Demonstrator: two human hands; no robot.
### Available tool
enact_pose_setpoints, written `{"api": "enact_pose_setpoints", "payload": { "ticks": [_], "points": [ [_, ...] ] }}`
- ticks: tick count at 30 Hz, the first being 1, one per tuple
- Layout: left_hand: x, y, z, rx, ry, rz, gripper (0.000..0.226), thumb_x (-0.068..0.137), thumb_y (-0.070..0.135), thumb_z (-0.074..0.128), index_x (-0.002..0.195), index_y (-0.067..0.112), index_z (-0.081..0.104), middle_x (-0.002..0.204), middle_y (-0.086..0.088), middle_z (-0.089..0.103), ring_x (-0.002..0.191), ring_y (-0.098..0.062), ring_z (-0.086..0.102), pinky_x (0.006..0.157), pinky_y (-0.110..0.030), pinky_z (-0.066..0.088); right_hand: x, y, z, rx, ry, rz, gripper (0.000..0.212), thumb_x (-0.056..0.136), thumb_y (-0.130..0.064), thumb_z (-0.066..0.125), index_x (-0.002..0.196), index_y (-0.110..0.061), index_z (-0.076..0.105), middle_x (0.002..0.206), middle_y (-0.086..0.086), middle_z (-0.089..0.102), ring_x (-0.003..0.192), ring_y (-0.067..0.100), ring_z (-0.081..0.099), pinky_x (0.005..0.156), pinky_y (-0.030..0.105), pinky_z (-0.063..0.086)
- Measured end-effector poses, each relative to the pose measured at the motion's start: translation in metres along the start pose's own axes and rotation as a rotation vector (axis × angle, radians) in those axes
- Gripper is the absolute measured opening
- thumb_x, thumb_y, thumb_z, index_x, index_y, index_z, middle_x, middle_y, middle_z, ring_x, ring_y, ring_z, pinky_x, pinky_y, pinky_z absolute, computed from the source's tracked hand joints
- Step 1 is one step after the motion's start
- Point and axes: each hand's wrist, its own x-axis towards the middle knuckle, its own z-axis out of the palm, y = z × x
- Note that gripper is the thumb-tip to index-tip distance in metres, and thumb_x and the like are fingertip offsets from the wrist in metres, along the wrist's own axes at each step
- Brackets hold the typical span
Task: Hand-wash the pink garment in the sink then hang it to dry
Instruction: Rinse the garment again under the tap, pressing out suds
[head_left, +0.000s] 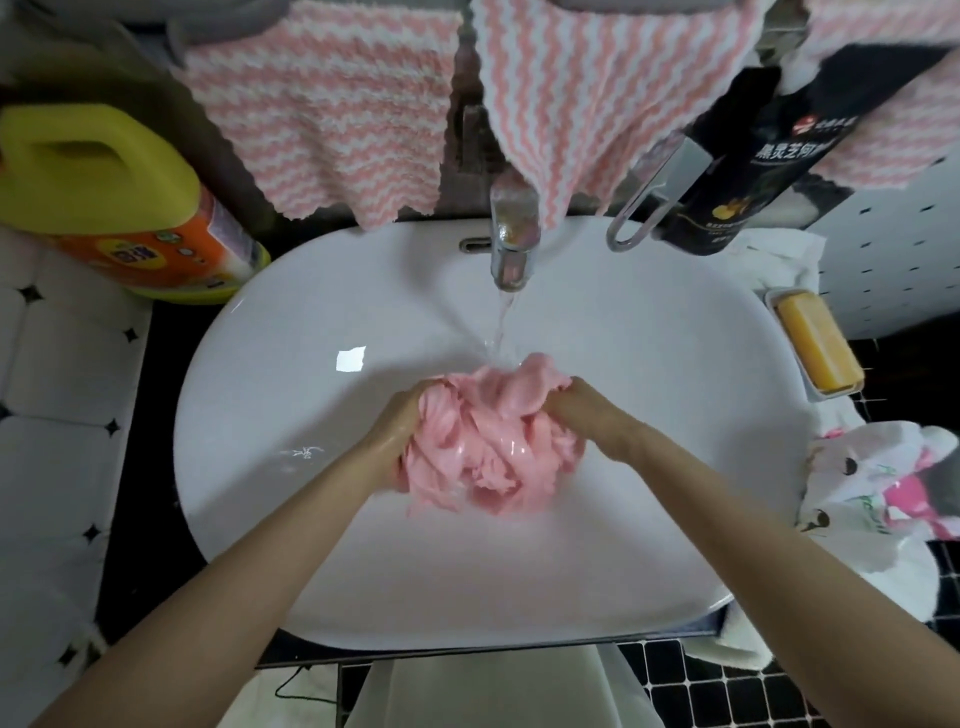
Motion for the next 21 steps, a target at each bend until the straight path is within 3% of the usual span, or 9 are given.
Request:
{"api": "enact_pose_setpoints", "payload": {
  "ticks": [2,4,7,9,11,13,15,17,21],
  "points": [
    [-0.001,0.002,-0.003,-0.130,-0.085,-0.107,0.034,0.087,0.040,0.051,0.089,0.011,0.069,0.093,-0.011,0.069,0.081,-0.025,0.067,0.080,-0.033,0.050,0.005,0.000,-0.012,0.132,-0.014,-0.010,0.031,0.081,-0.043,0.066,0.094,-0.015,0.066,0.087,0.002,0.072,0.078,0.015,0.069,0.073,0.028,0.054],
    [-0.003,0.004,-0.005,-0.005,-0.053,-0.125,0.043,0.092,0.048,0.046,0.097,0.011,0.068,0.101,-0.012,0.067,0.085,-0.022,0.069,0.079,-0.030,0.050,0.014,0.002,-0.017,0.117,0.115,0.079,0.053,0.080,-0.053,0.067,0.113,-0.012,0.060,0.105,0.007,0.070,0.089,0.022,0.069,0.081,0.034,0.055],
    [0.004,0.000,-0.017,0.800,0.423,0.154,0.066,0.089,0.059,0.044,0.130,0.008,0.044,0.134,-0.015,0.048,0.120,-0.028,0.051,0.093,-0.033,0.042,0.020,0.015,-0.016,-0.420,0.391,0.129,0.074,0.081,-0.058,0.062,0.134,-0.012,0.039,0.126,0.010,0.051,0.117,0.033,0.051,0.091,0.040,0.043],
    [0.008,-0.002,-0.026,1.159,0.577,0.502,0.088,0.078,0.074,0.033,0.137,0.010,0.038,0.140,-0.014,0.041,0.130,-0.031,0.037,0.104,-0.040,0.029,0.014,0.023,-0.011,-0.500,0.488,0.004,0.083,0.079,-0.053,0.067,0.145,-0.020,0.028,0.139,0.012,0.038,0.128,0.036,0.038,0.101,0.045,0.036],
    [0.018,-0.003,-0.029,1.157,0.361,0.627,0.101,0.066,0.080,0.029,0.146,0.019,0.026,0.151,-0.012,0.026,0.140,-0.028,0.020,0.113,-0.044,0.016,0.011,0.028,-0.006,-0.419,0.495,-0.127,0.093,0.075,-0.061,0.067,0.149,-0.025,0.023,0.149,0.011,0.029,0.135,0.035,0.031,0.108,0.046,0.028],
    [0.031,-0.015,-0.022,1.298,0.108,0.551,0.118,0.053,0.094,0.028,0.150,0.033,0.000,0.158,-0.003,-0.009,0.145,-0.027,-0.009,0.115,-0.055,0.002,0.020,0.031,0.002,-0.364,0.472,-0.163,0.105,0.065,-0.082,0.051,0.150,-0.031,0.018,0.158,0.010,0.015,0.143,0.031,0.019,0.115,0.046,0.017],
    [0.045,-0.038,-0.017,1.588,0.058,0.587,0.121,0.049,0.098,0.022,0.146,0.038,-0.018,0.152,0.002,-0.032,0.140,-0.029,-0.029,0.111,-0.064,-0.003,0.033,0.033,0.010,-0.383,0.435,-0.173,0.114,0.056,-0.090,0.038,0.151,-0.035,0.007,0.161,0.009,0.001,0.147,0.029,0.007,0.118,0.049,0.008],
    [0.056,-0.049,-0.016,1.654,0.058,0.558,0.121,0.054,0.092,0.033,0.144,0.034,-0.024,0.148,0.002,-0.040,0.136,-0.028,-0.036,0.110,-0.065,-0.008,0.043,0.034,0.019,-0.494,0.320,-0.220,0.122,0.053,-0.096,0.037,0.151,-0.036,-0.004,0.160,0.009,-0.004,0.147,0.029,-0.002,0.118,0.053,0.002],
    [0.066,-0.042,-0.022,1.710,0.032,0.537,0.130,0.047,0.096,0.029,0.137,0.026,-0.032,0.144,0.004,-0.041,0.135,-0.024,-0.037,0.111,-0.060,-0.012,0.046,0.032,0.022,-0.712,0.093,-0.255,0.115,0.064,-0.077,0.060,0.151,-0.036,-0.001,0.160,0.006,0.006,0.147,0.030,0.003,0.118,0.051,0.003]
  ]
}}
